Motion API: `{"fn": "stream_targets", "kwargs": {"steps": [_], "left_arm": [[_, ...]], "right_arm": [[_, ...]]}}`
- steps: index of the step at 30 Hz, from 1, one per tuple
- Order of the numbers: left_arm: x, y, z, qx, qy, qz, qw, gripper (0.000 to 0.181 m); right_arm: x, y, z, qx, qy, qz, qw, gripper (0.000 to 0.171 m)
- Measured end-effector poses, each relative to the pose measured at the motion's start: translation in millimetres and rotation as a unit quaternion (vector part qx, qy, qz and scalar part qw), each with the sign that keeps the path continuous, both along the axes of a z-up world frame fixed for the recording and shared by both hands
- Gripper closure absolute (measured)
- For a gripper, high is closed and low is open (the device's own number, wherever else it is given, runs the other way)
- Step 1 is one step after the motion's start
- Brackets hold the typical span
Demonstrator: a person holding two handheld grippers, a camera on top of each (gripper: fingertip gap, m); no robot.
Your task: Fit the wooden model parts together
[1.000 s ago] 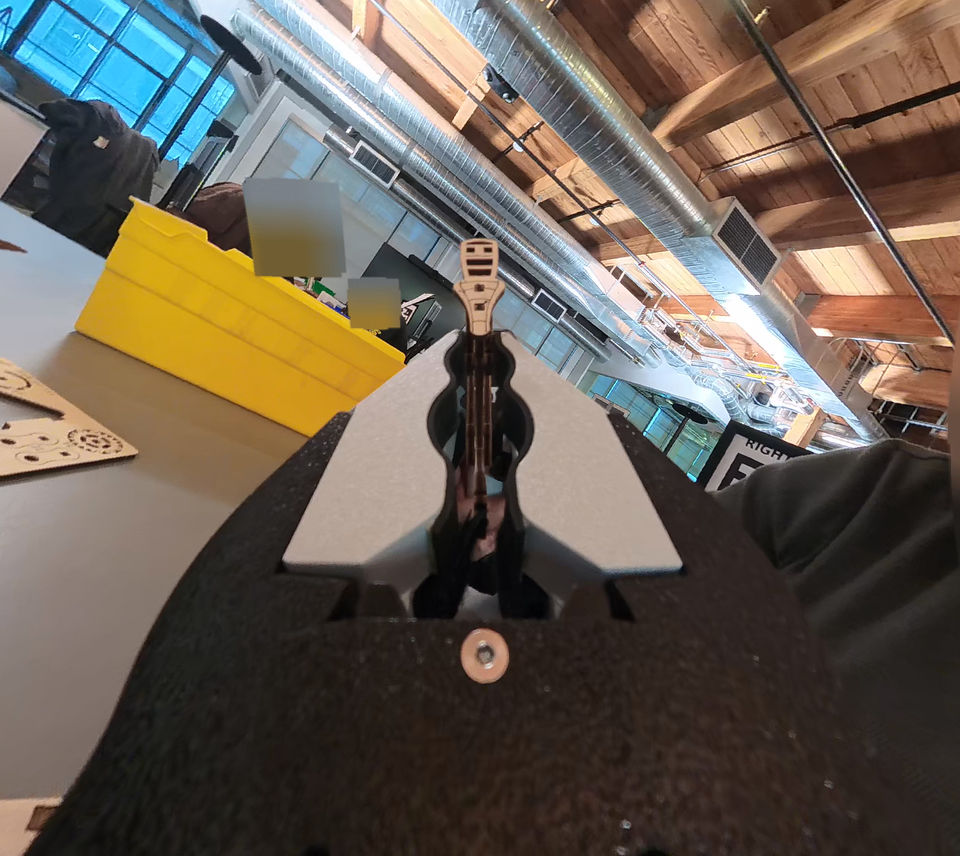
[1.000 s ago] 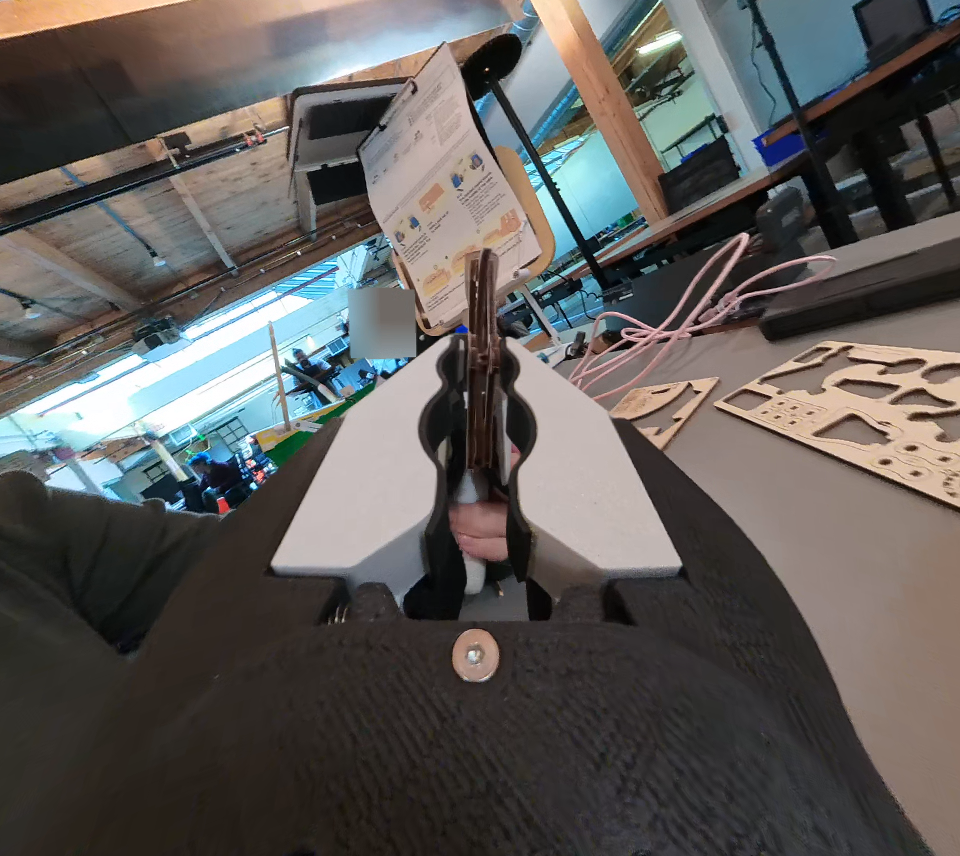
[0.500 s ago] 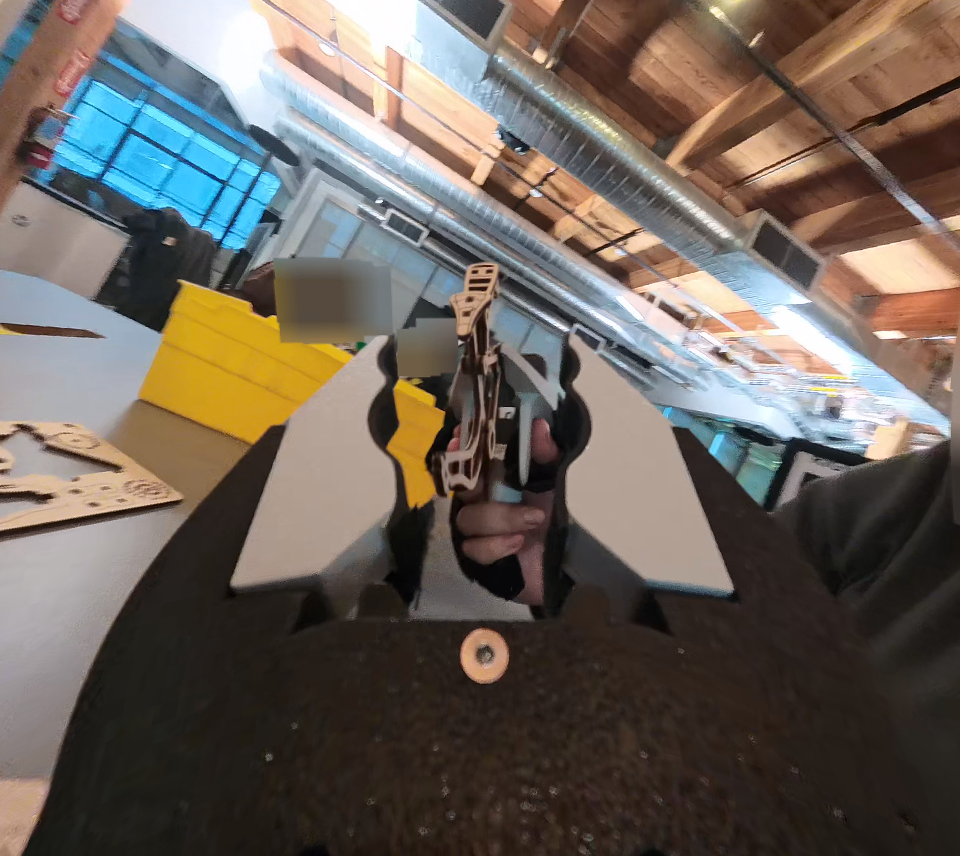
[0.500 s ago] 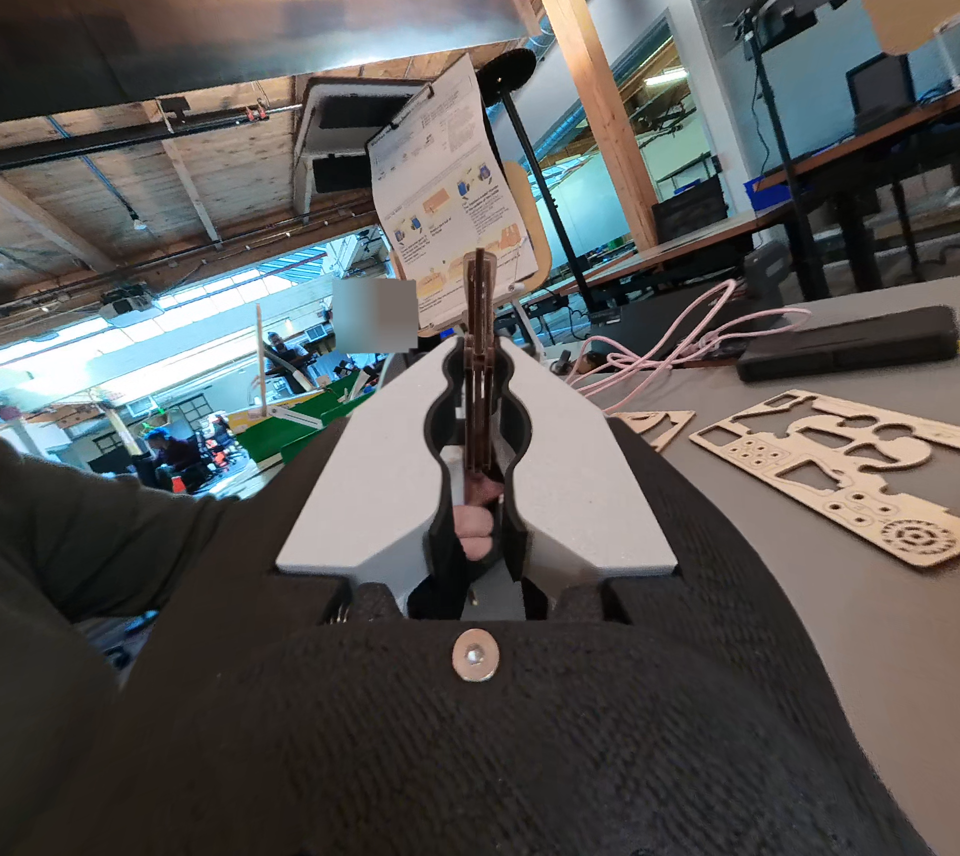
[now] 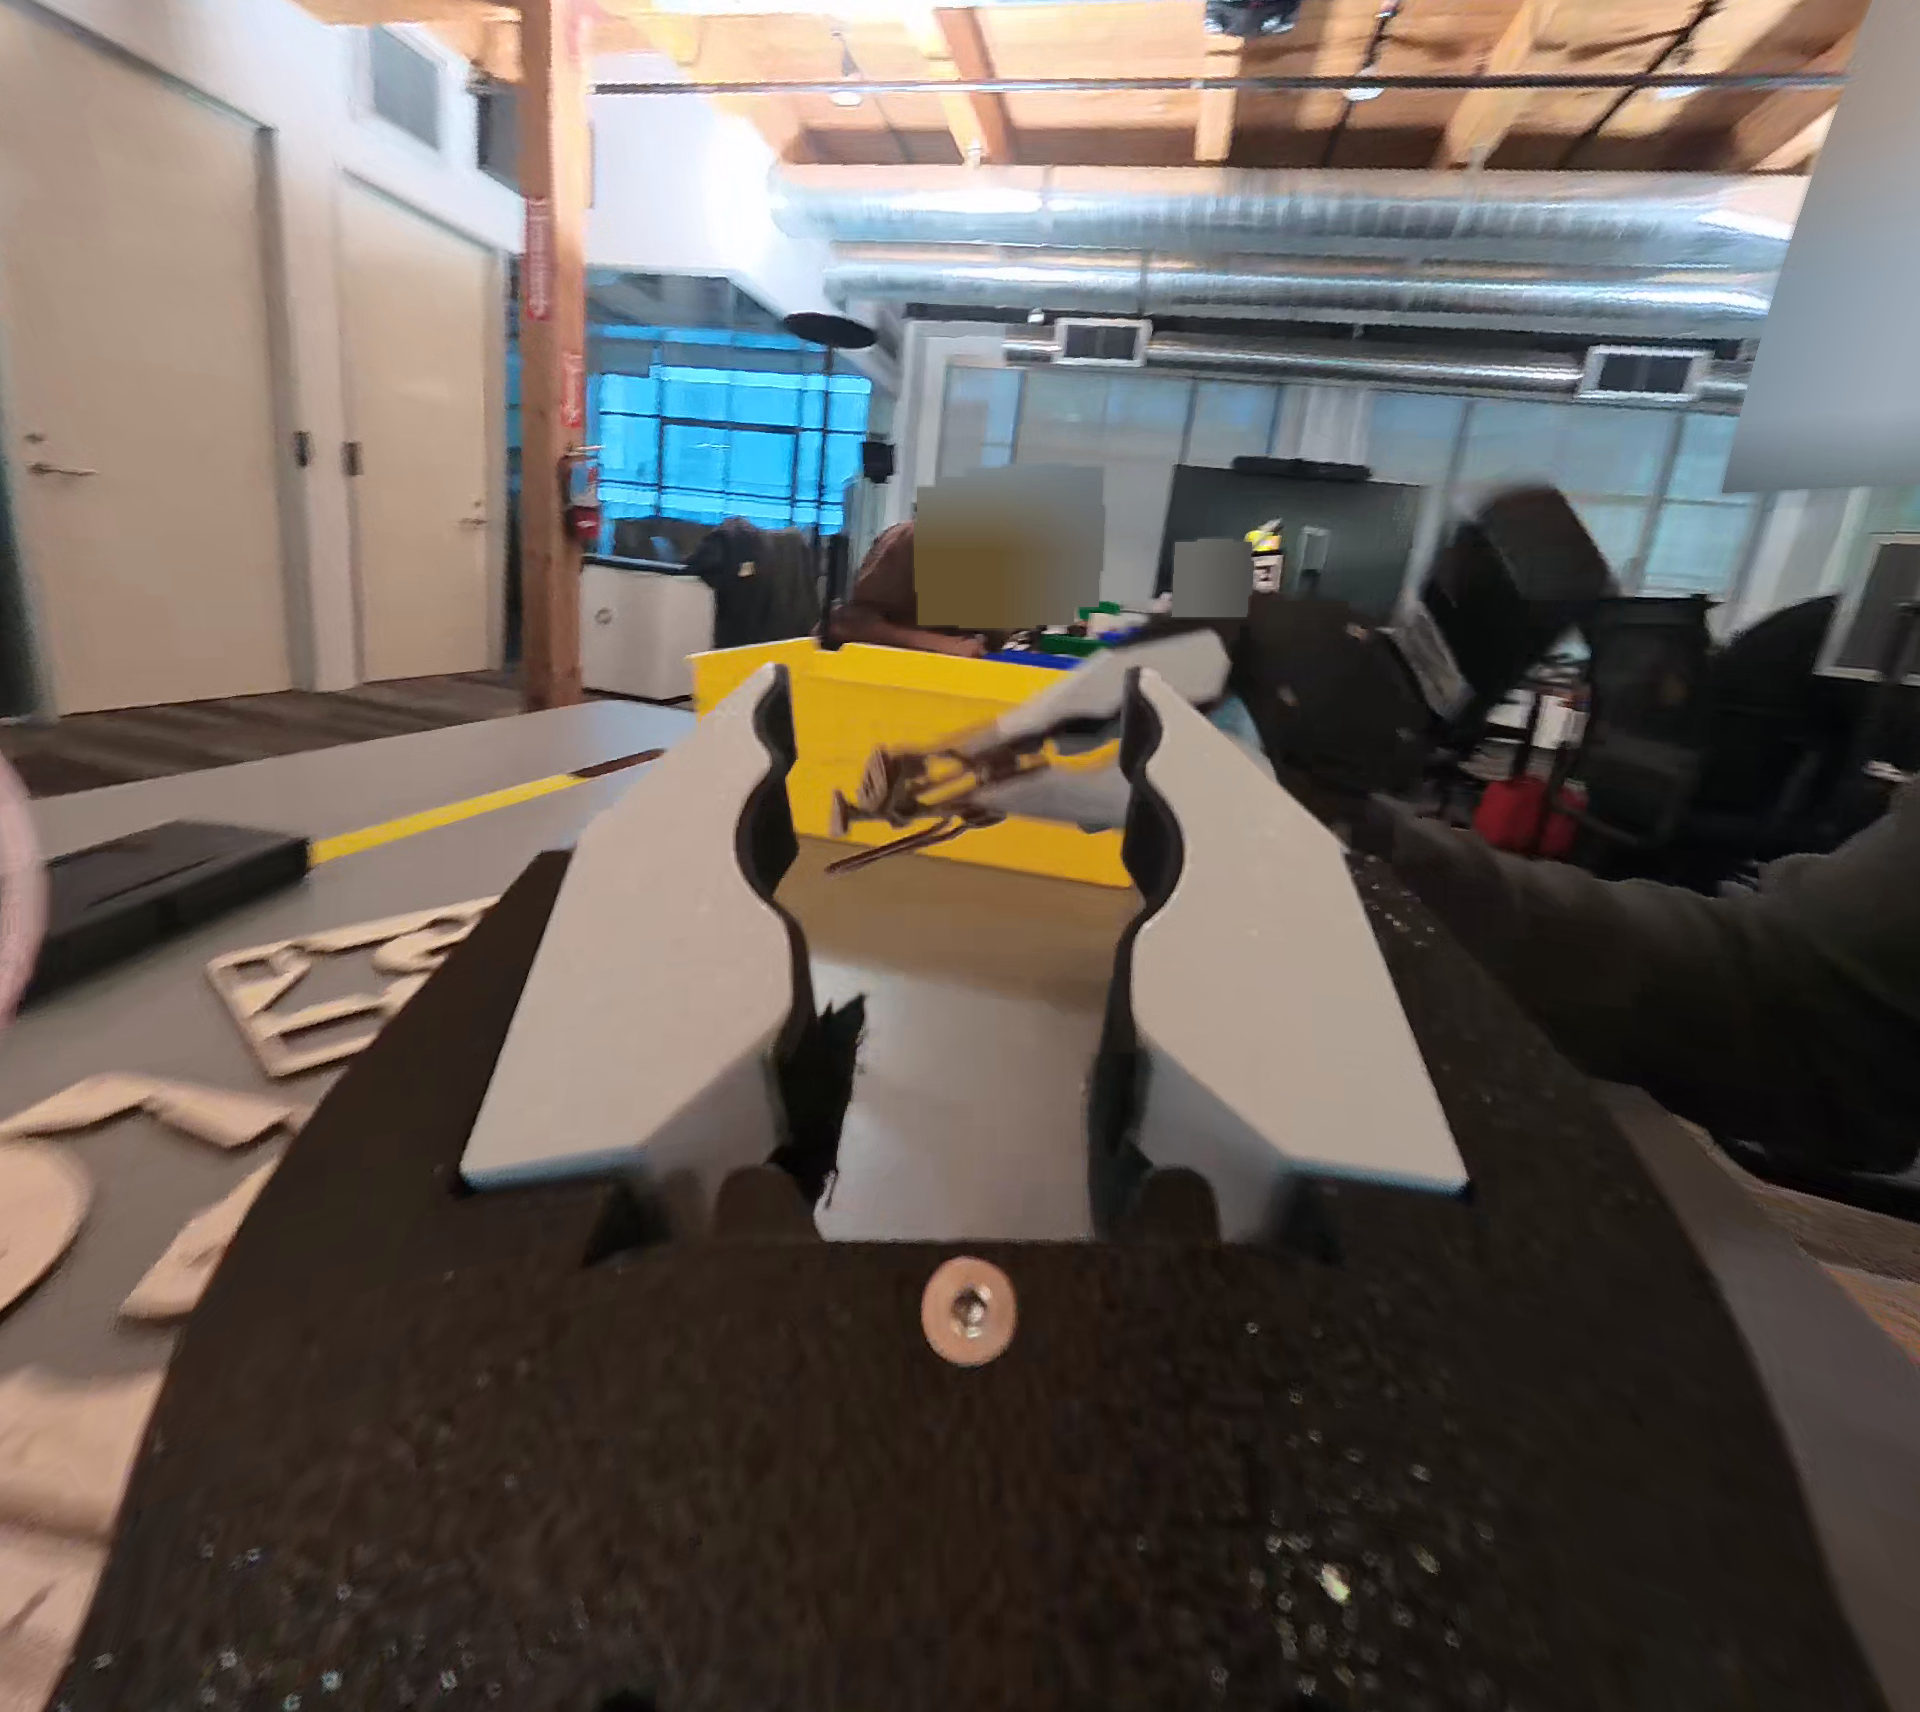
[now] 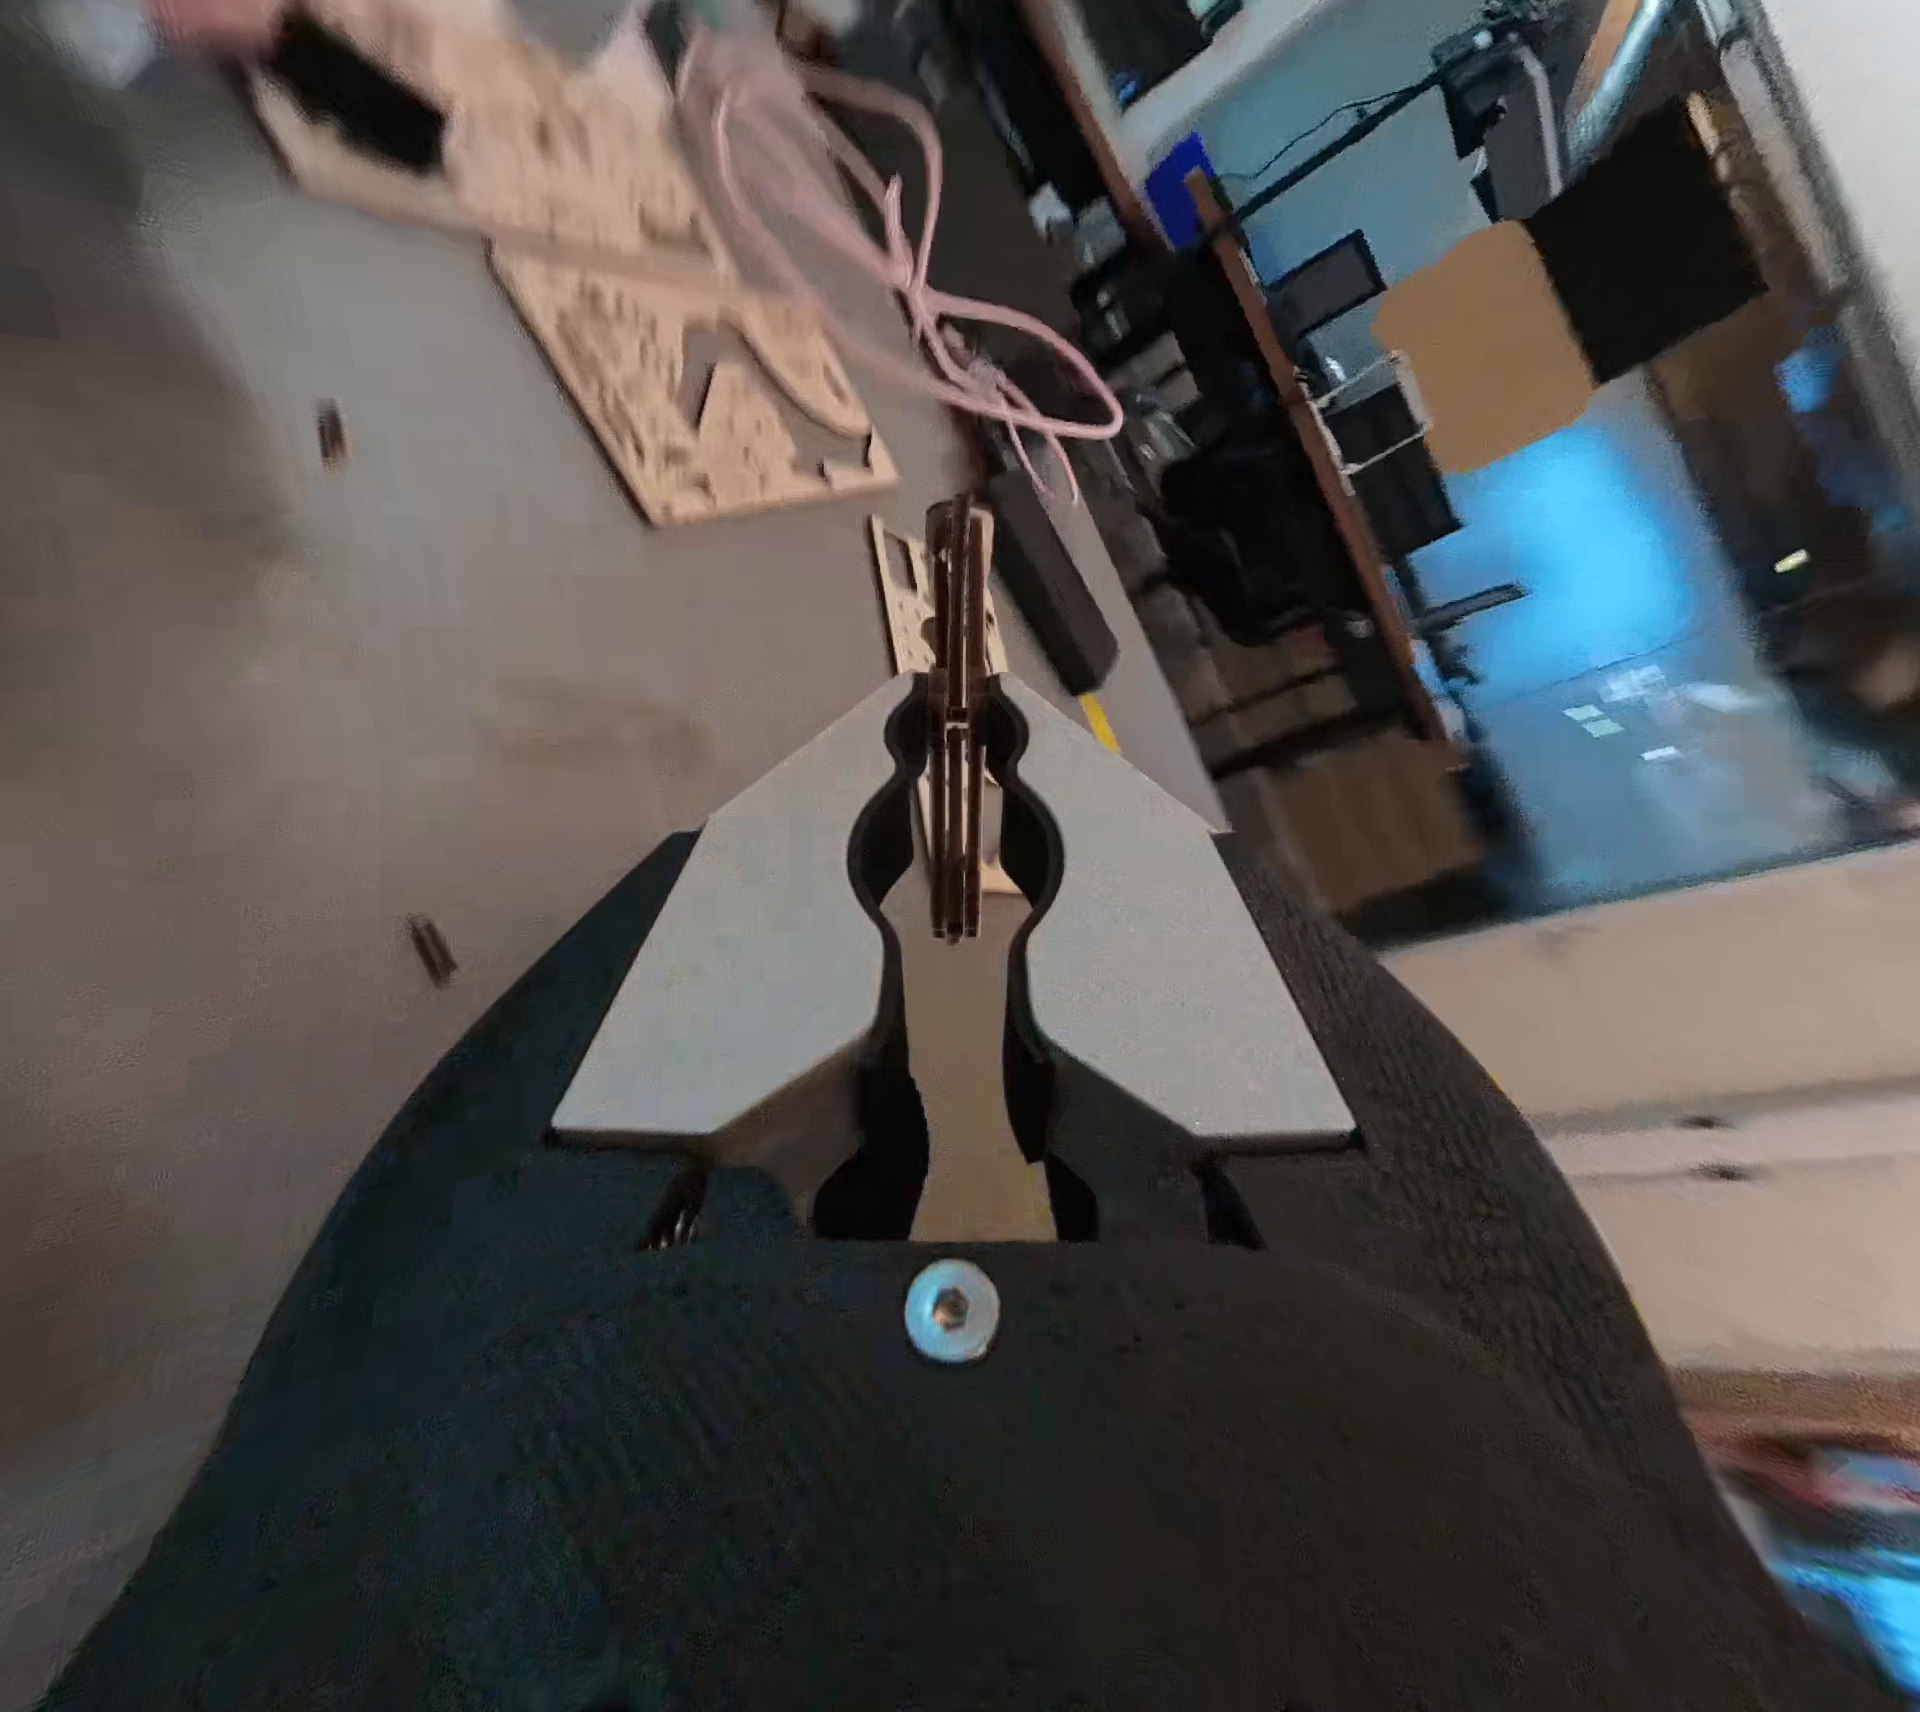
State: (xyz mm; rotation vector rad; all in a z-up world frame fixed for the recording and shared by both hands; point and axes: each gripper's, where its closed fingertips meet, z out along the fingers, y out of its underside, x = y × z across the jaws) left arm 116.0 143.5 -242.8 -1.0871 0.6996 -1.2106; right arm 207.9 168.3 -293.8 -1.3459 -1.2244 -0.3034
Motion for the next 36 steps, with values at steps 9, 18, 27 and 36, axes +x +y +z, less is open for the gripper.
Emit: {"fn": "stream_targets", "kwargs": {"steps": [9, 18, 27, 36], "left_arm": [[-37, 11, -8, -0.026, 0.008, 0.051, 0.998, 0.122], [-35, 9, -11, -0.03, 0.017, 0.04, 0.999, 0.122], [-32, 9, -14, -0.035, 0.023, 0.031, 0.999, 0.122], [-29, 7, -16, -0.038, 0.026, 0.016, 0.999, 0.126]], "right_arm": [[-16, -6, -68, 0.103, -0.363, -0.004, 0.926, 0.164], [-21, -23, -89, 0.013, -0.354, 0.024, 0.935, 0.148], [-31, -54, -85, -0.209, -0.148, 0.105, 0.961, 0.123], [-4, -39, -48, -0.37, 0.147, 0.126, 0.909, 0.103]]}}
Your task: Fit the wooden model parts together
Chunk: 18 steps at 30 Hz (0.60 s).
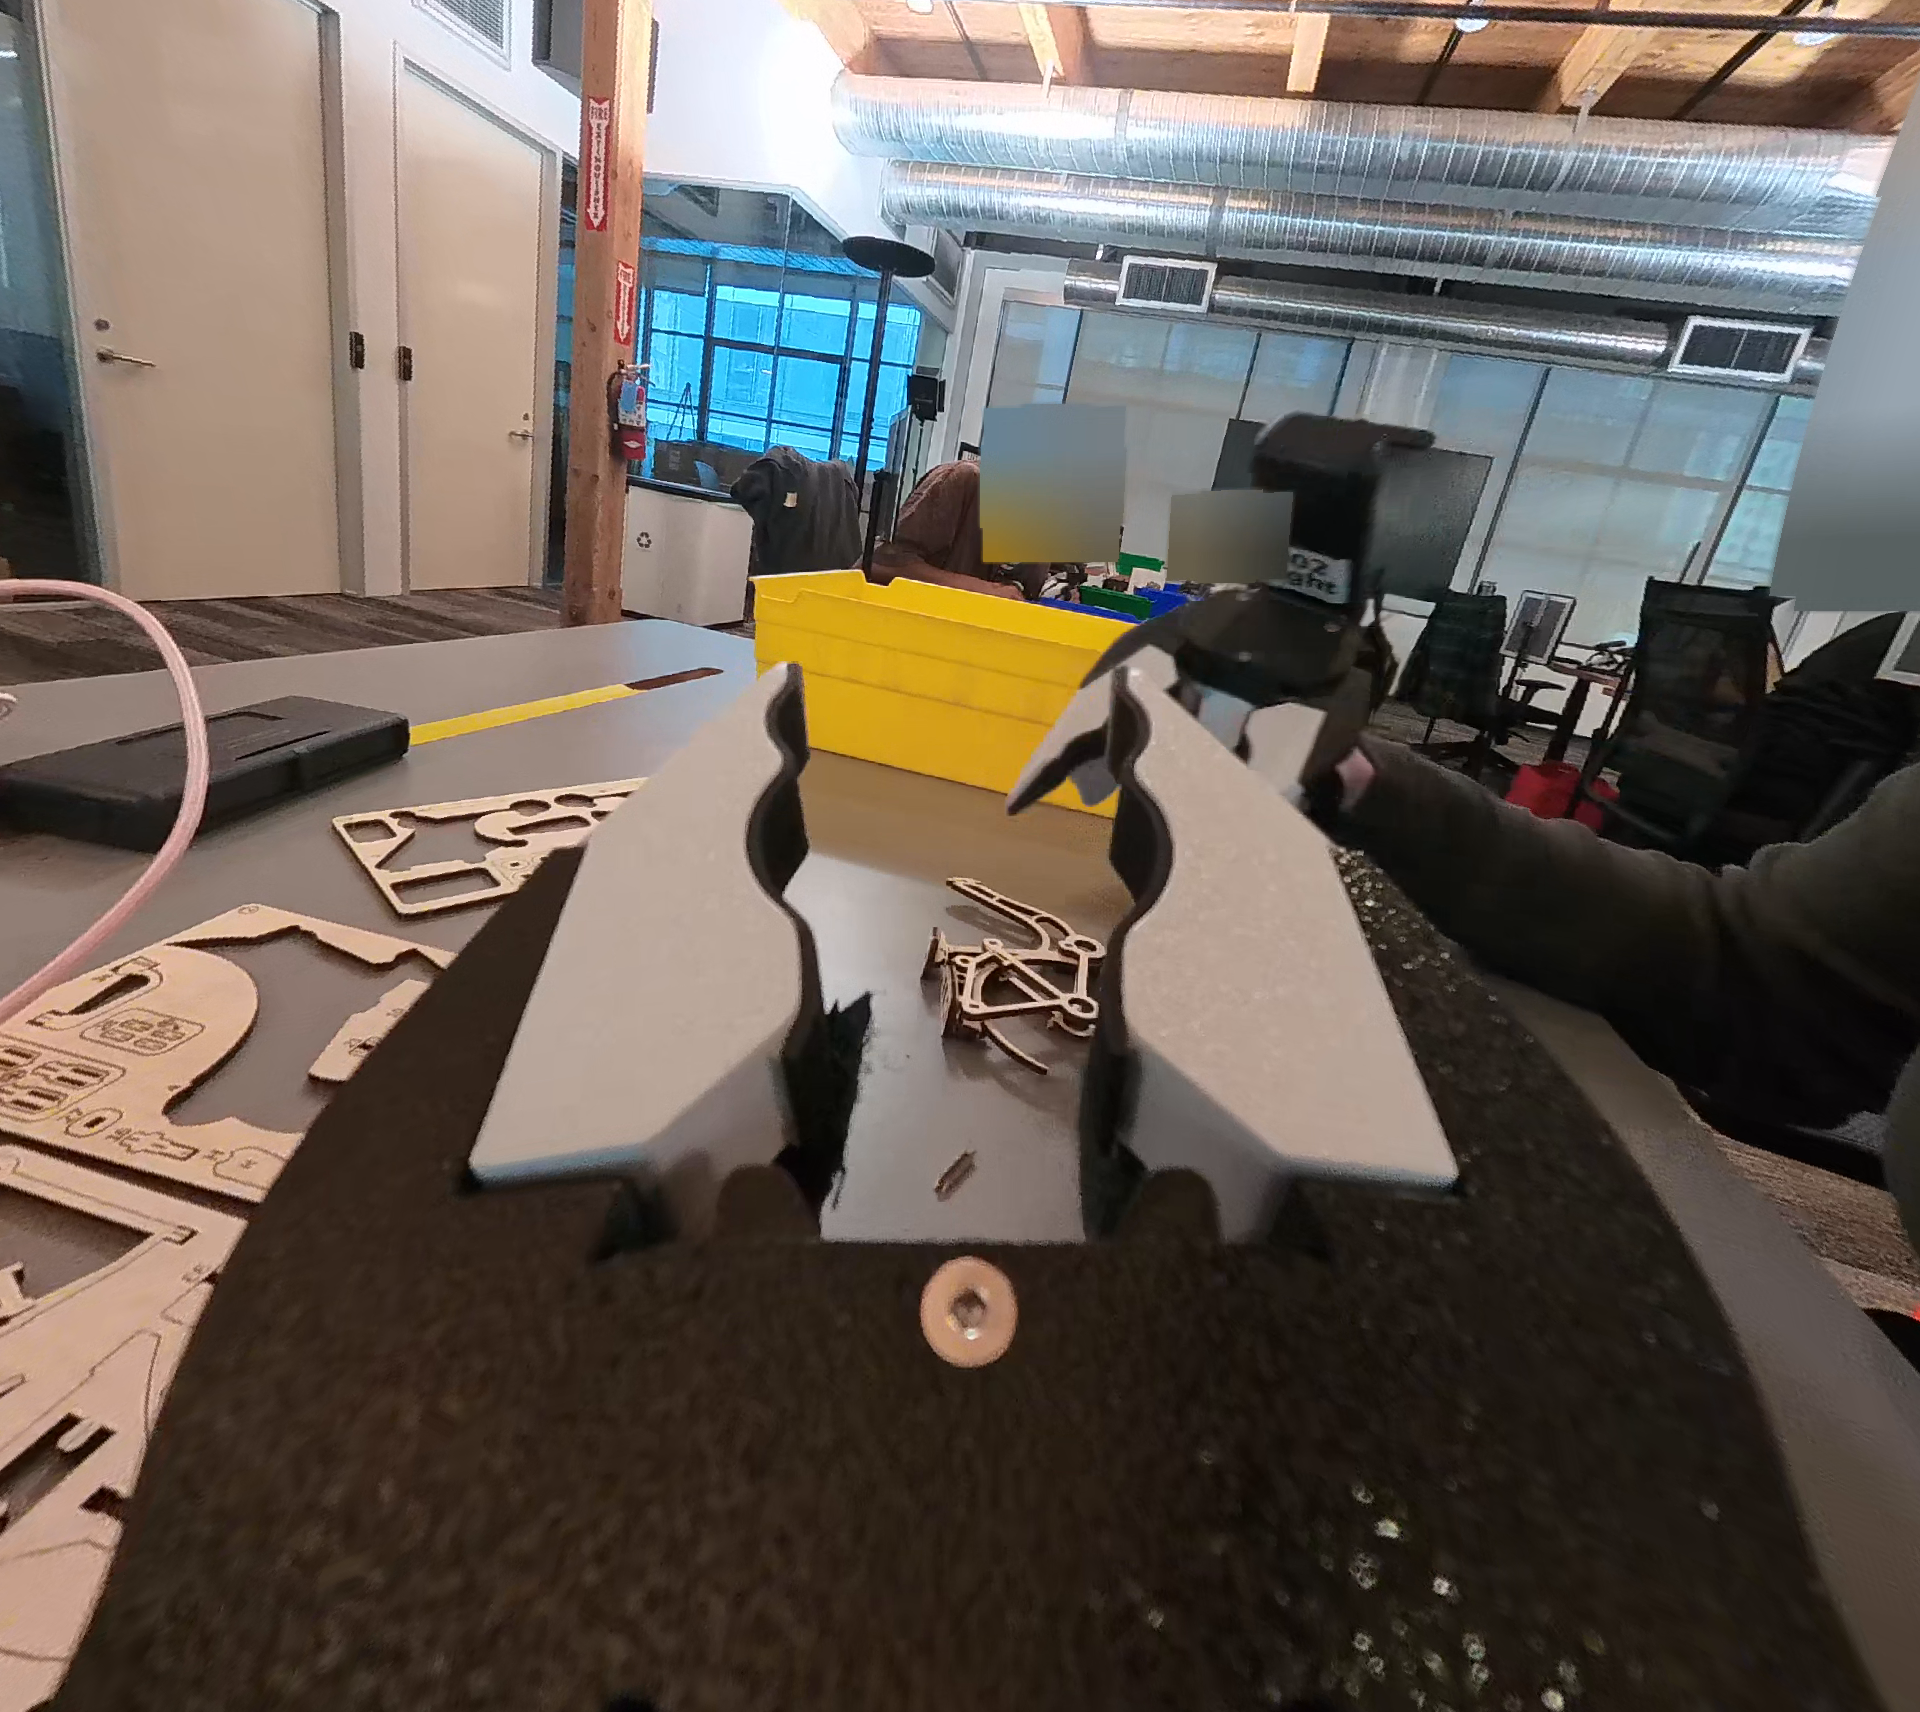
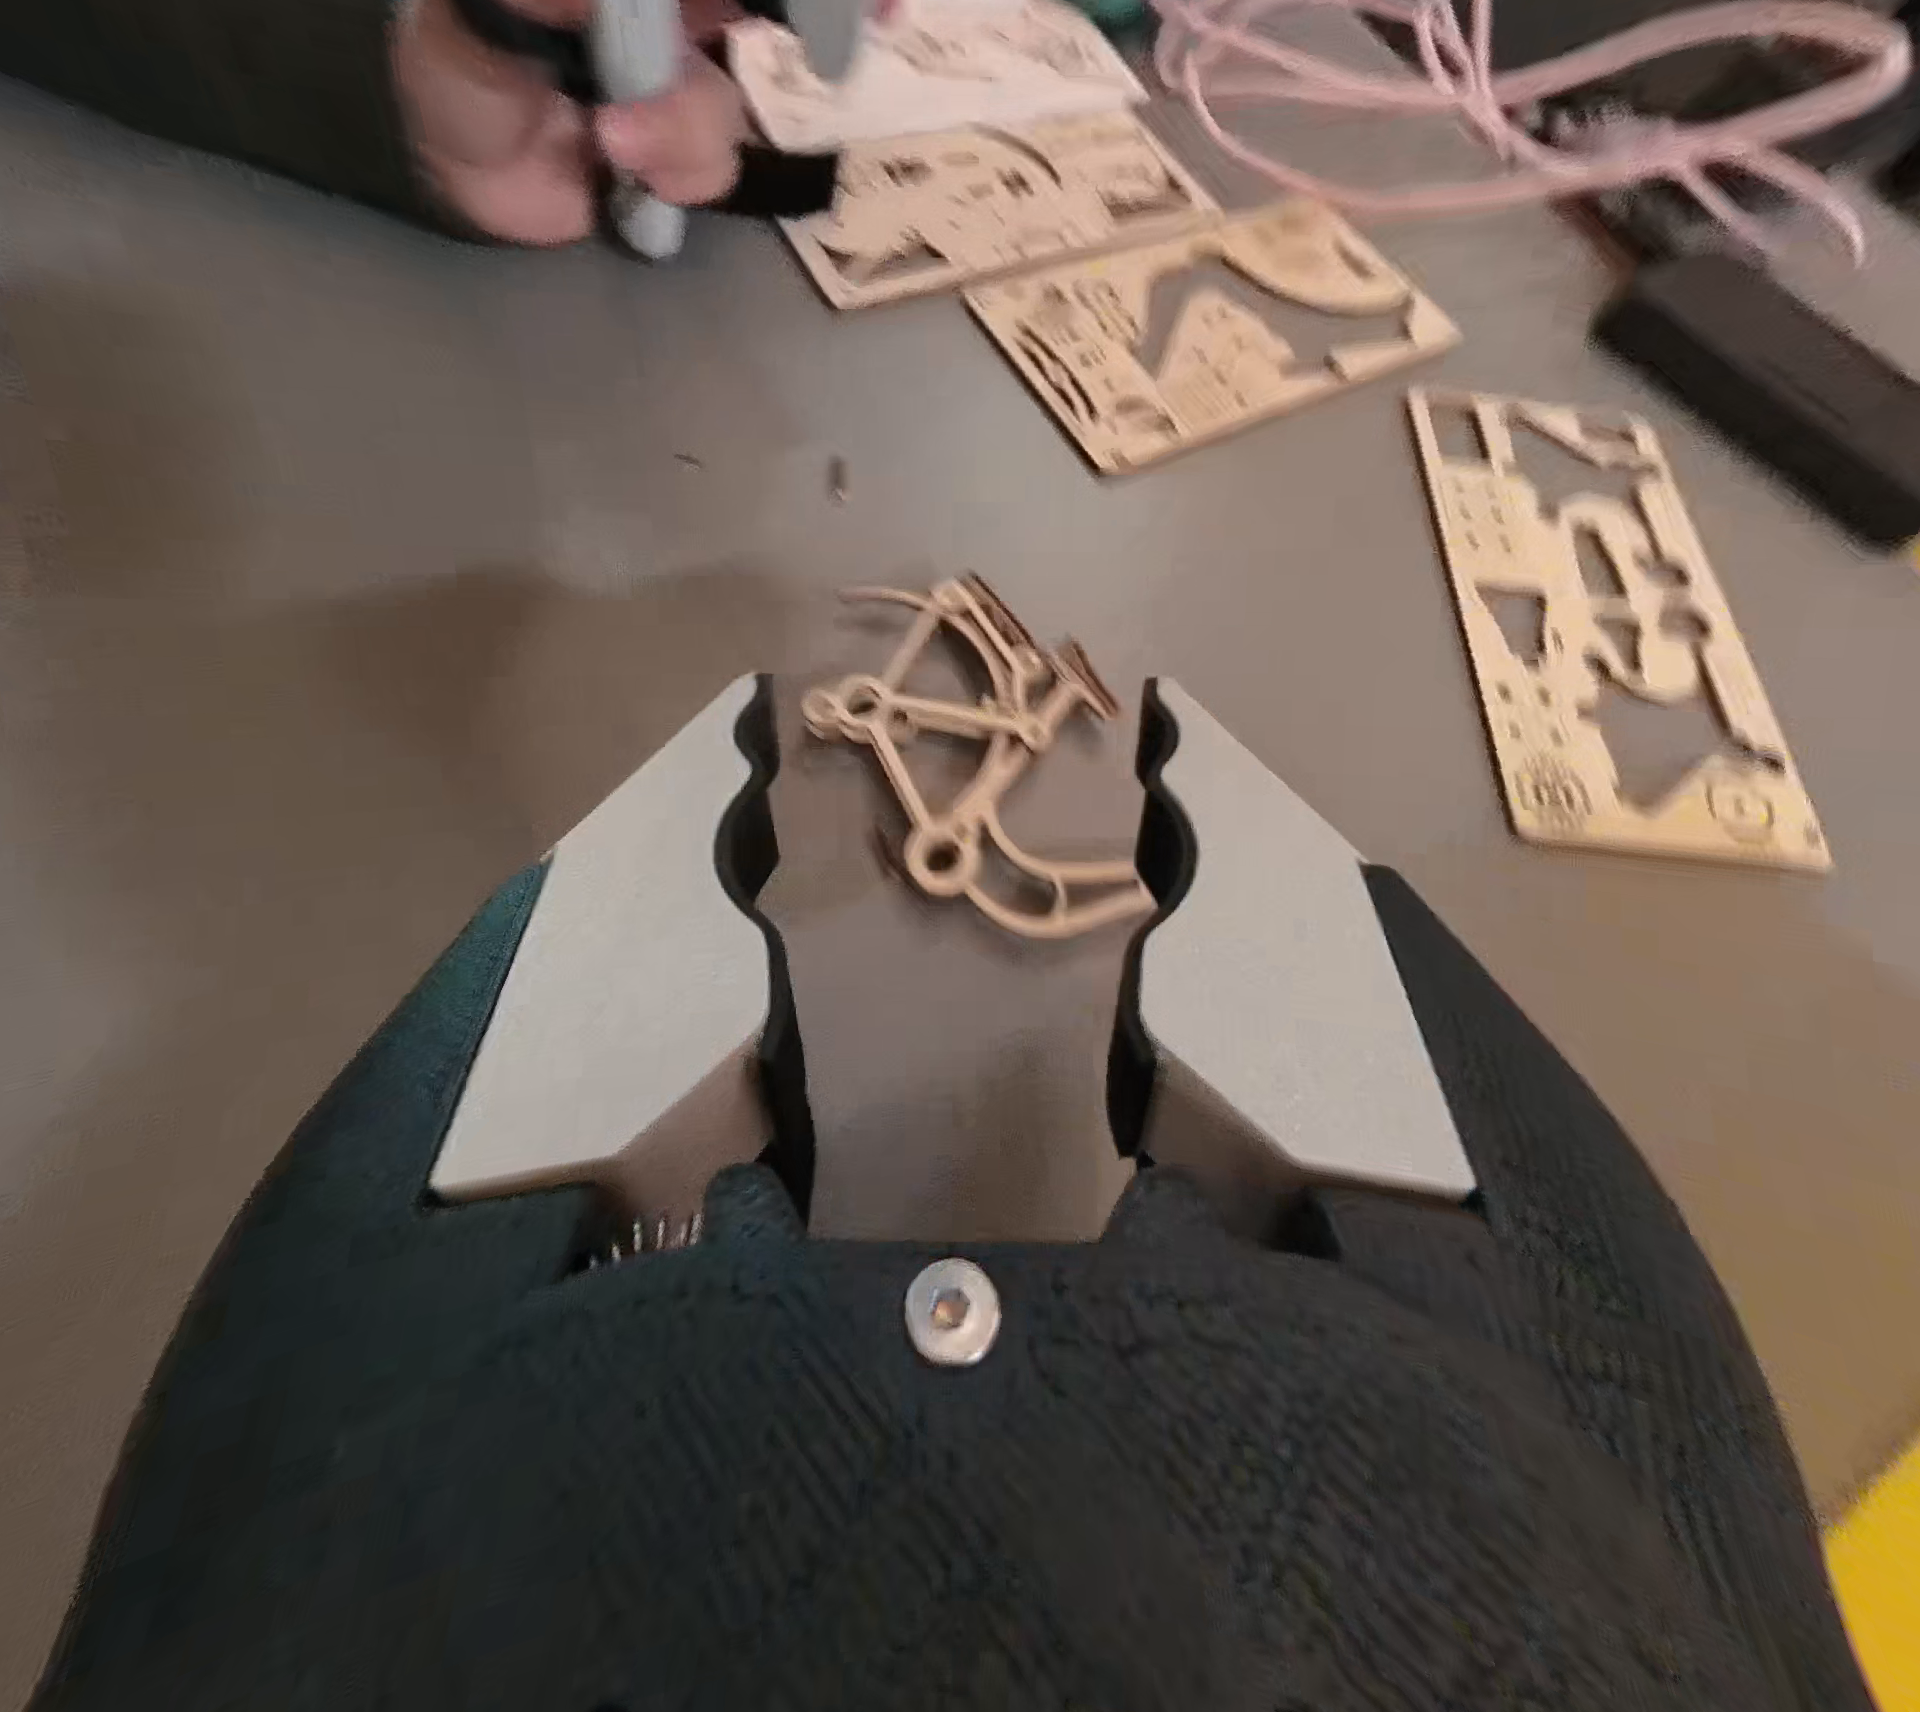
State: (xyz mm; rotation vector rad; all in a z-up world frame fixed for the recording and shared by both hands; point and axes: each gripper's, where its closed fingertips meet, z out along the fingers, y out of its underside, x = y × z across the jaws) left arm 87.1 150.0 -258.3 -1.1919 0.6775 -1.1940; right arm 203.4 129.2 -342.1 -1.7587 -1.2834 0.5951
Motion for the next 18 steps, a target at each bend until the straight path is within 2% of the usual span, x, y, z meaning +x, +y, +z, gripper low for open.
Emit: {"fn": "stream_targets", "kwargs": {"steps": [4, 9, 18], "left_arm": [[0, 0, 0, -0.003, -0.002, -0.004, 1.0, 0.125], [1, 0, -1, -0.005, -0.001, -0.006, 1.0, 0.126], [2, -1, -2, -0.005, 0.001, -0.012, 1.0, 0.127]], "right_arm": [[24, 8, -23, -0.055, -0.042, -0.043, 0.997, 0.094], [31, -6, -33, -0.12, -0.062, -0.033, 0.99, 0.109], [15, -25, -44, -0.168, -0.065, 0.017, 0.984, 0.116]]}}
